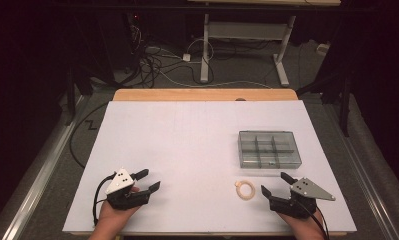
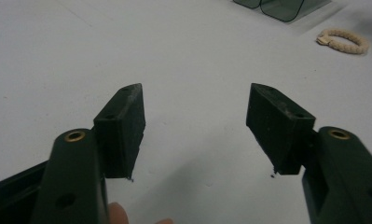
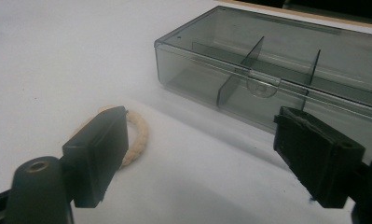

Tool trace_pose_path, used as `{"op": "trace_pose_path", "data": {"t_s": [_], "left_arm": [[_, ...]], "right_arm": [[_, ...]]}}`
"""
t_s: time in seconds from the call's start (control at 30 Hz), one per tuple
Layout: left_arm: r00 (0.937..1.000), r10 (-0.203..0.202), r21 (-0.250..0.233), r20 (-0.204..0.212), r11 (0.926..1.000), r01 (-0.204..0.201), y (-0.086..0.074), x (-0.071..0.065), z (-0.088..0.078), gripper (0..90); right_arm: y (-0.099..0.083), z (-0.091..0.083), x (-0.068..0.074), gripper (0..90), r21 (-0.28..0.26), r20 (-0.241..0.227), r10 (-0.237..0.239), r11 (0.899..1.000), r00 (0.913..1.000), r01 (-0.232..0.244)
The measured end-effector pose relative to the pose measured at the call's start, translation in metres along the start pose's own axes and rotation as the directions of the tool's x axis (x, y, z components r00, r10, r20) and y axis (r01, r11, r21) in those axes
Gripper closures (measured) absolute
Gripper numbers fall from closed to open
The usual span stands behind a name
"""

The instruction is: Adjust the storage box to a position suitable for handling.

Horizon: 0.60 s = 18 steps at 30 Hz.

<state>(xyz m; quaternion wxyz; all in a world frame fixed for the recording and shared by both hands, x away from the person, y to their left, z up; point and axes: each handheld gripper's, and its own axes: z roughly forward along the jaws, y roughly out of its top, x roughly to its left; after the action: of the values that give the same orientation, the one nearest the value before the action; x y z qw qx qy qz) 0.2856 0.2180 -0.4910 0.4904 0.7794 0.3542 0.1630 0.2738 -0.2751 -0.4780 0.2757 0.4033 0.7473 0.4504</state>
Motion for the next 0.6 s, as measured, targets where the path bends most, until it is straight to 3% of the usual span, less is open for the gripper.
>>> {"op": "trace_pose_path", "data": {"t_s": [0.2,0.6], "left_arm": [[0.9991,-0.007,0.013,-0.042,0.9999,0.007,0.0008,-0.0014,0.0015,49.3],[0.9994,-0.011,0.018,-0.031,0.9998,0.012,0.0011,-0.0003,0.0019,68.0]], "right_arm": [[0.0004,0.0011,-0.0003,29.2,0.013,-0.006,0.003,1.0,1.0,-0.003],[0.0008,0.0023,-0.0002,47.7,0.025,-0.012,-0.004,1.0,0.9999,0.005]]}}
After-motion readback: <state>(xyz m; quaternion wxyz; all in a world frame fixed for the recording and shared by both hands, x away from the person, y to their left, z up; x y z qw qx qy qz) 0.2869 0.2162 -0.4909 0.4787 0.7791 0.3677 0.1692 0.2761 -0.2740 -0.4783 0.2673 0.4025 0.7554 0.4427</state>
